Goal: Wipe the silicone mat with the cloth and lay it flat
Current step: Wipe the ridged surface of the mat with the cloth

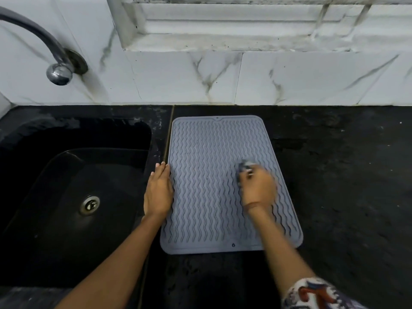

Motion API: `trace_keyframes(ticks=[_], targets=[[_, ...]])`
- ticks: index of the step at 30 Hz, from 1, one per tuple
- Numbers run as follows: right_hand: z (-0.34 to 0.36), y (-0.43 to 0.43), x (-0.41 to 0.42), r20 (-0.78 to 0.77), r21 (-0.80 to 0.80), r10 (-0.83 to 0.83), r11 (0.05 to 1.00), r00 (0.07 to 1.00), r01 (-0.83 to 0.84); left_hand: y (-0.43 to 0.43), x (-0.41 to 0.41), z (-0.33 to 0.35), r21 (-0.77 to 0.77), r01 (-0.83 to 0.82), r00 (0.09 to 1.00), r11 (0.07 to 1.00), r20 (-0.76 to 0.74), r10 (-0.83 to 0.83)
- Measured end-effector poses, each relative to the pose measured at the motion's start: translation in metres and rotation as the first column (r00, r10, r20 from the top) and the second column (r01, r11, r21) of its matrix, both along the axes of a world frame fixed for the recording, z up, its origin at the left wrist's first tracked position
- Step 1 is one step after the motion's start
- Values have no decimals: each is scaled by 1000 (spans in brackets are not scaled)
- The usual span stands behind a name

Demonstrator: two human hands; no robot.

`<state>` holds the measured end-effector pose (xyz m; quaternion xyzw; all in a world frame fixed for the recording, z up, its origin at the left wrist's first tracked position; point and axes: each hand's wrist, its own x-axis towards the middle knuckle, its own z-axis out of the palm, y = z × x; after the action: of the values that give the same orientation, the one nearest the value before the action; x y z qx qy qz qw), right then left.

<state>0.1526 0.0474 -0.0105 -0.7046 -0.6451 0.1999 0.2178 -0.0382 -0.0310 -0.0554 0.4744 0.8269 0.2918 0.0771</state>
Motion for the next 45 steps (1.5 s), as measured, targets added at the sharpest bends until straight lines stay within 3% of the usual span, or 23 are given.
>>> trace_keyframes(ticks=[2, 4, 6, 10, 13, 16, 18, 20, 22, 26, 29, 31, 33, 35, 37, 39, 42, 45], targets=[[1, -29, -33, 40, 16, 247, 969, 968, -248, 0, 0, 1, -4, 3, 1000, 1000, -1, -3], [4, -32, -34, 84, 21, 394, 917, 915, -397, -1, -1, 3, -7, 12, 1000, 1000, -1, -12], [4, -6, 0, 139, 32, 306, 949, 942, -314, -2, -1, 5, 0, 27, 1000, 1000, 9, -27], [4, 34, 85, 173, 30, -89, 996, 981, 85, -12, 9, 4, 19, -21, 999, 1000, 45, 20], [4, 11, 57, 89, 11, -128, 992, 988, 128, -14, 11, -1, 19, -24, 1000, 1000, 11, 24], [-2, -29, -11, 0, 26, 92, 995, 996, -92, -12, 10, -1, 10, -30, 1000, 1000, 6, 30], [2, -55, -43, 43, -4, 317, 948, 948, -317, -12, 9, 0, 8, -29, 1000, 1000, -1, 29], [6, -59, -44, 52, -6, 439, 898, 897, -439, -12, 8, 2, 9, -22, 1000, 1000, -3, 22], [6, -37, -11, 79, 10, 365, 930, 927, -367, -13, 10, 5, 11, -8, 1000, 1000, 6, 8], [4, 10, 76, 135, 5, -13, 1000, 991, 12, -15, 14, 5, 26, -17, 1000, 1000, 11, 16], [2, 0, 59, 48, -5, -120, 993, 992, 121, -13, 13, 2, 22, -38, 999, 999, 12, 38], [-2, -22, 14, 5, 1, -22, 1000, 1000, 22, -12, 13, 1, 12, -43, 999, 999, 12, 43], [-3, -52, -41, 33, -31, 214, 977, 976, -213, -12, 12, 2, 9, -34, 999, 999, 19, 33], [5, -80, -78, 60, -73, 452, 891, 890, -447, -14, 11, 4, 7, -6, 1000, 1000, 17, 6], [7, -85, -80, 110, -80, 585, 811, 804, -579, -17, 10, 5, 4, 6, 1000, 1000, 11, -6], [6, -64, -53, 132, -71, 547, 837, 827, -542, -17, 10, 6, 19, -1, 1000, 1000, 22, 0], [4, -18, 0, 170, -55, 297, 955, 940, -291, -15, 12, 5, 28, -23, 999, 999, 35, 22], [4, -14, -6, 155, -47, 163, 986, 974, -157, -13, 13, 4, 31, -30, 999, 999, 31, 29]])
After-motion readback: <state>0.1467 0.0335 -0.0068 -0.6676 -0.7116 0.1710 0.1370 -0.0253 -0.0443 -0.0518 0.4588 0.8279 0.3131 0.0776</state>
